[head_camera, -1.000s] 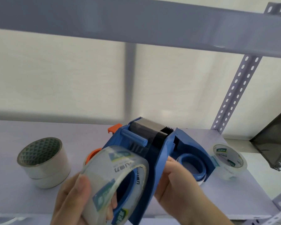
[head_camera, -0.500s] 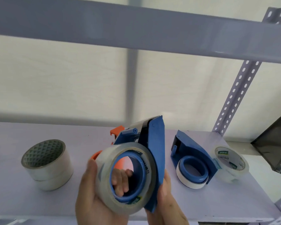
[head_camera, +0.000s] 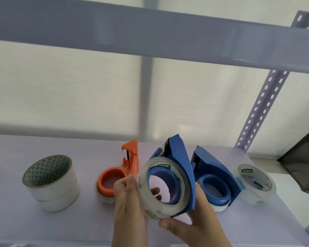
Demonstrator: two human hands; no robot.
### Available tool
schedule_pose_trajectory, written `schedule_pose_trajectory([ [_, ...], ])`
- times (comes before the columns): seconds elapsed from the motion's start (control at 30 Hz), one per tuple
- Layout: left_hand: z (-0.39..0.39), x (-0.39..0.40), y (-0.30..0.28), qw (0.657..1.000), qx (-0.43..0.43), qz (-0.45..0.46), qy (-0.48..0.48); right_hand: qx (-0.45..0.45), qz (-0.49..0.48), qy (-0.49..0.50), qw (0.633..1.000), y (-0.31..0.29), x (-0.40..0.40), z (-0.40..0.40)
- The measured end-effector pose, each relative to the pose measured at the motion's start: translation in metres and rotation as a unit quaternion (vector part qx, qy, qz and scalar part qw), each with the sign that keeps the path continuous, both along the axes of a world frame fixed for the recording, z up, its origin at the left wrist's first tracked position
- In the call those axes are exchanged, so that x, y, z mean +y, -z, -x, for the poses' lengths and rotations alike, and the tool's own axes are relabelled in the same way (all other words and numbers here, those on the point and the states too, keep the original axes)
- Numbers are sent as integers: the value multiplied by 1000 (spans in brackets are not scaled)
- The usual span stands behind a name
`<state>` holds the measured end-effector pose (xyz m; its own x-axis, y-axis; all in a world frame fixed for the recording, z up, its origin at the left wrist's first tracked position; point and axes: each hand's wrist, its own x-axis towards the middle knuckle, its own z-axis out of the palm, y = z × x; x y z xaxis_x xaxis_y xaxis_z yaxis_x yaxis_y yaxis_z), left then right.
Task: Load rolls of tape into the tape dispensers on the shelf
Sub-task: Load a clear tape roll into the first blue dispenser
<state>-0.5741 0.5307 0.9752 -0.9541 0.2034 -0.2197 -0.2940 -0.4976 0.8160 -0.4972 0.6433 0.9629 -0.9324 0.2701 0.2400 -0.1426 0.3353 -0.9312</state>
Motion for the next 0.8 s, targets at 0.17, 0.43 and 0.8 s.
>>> schedule_pose_trajectory([
  [0.17, 10, -9, 17, 980, 113, 156, 42, -48, -12, 54, 997, 13, 19, 10],
  [0.43, 5, -16, 21, 936, 148, 319, 27, -133, -1, 37, 990, 19, 30, 24],
  [0.8, 5, -11, 39, 867, 182, 426, 185, -111, -9, 41, 993, 18, 28, 32],
])
